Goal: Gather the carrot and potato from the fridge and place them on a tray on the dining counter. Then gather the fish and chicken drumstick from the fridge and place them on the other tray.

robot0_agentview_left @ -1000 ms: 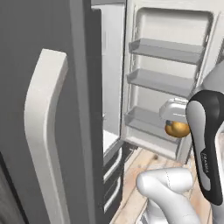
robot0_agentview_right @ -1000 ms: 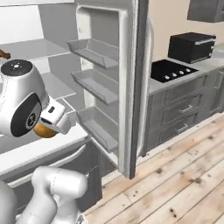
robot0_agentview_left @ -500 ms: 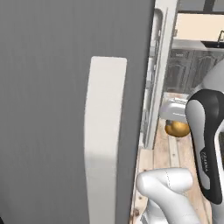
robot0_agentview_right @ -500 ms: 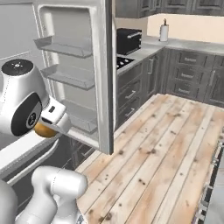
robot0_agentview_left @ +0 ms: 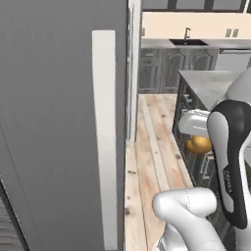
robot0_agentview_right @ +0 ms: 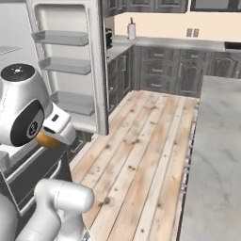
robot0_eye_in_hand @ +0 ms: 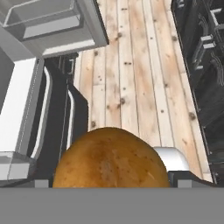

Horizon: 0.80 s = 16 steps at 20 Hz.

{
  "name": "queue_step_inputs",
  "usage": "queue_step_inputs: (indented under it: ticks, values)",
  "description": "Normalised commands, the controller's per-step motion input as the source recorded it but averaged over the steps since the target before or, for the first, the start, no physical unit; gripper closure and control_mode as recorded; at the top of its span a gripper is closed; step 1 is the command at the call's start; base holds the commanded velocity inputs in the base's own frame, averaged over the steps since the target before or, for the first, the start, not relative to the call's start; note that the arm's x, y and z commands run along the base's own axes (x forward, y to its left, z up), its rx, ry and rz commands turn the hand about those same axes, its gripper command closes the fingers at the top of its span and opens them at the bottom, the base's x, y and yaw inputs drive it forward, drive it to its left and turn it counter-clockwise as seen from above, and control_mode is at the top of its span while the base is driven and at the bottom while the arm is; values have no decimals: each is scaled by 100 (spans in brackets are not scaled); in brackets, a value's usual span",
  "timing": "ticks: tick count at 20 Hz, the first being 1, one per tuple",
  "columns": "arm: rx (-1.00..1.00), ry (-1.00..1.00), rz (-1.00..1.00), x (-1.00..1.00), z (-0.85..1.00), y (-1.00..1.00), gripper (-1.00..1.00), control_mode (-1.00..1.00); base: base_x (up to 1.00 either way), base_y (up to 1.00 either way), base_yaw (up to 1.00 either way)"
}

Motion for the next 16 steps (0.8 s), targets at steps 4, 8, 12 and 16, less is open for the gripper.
queue_step_inputs:
  ticks: [4, 8, 12, 16]
  values:
    - [0, 0, 0, 0, 0, 0, 100, 100, -98, -13, -35]
    - [0, 0, 0, 0, 0, 0, 100, 100, -100, -12, -34]
    - [0, 0, 0, 0, 0, 0, 100, 100, -100, -21, -32]
    - [0, 0, 0, 0, 0, 0, 100, 100, -100, -20, -31]
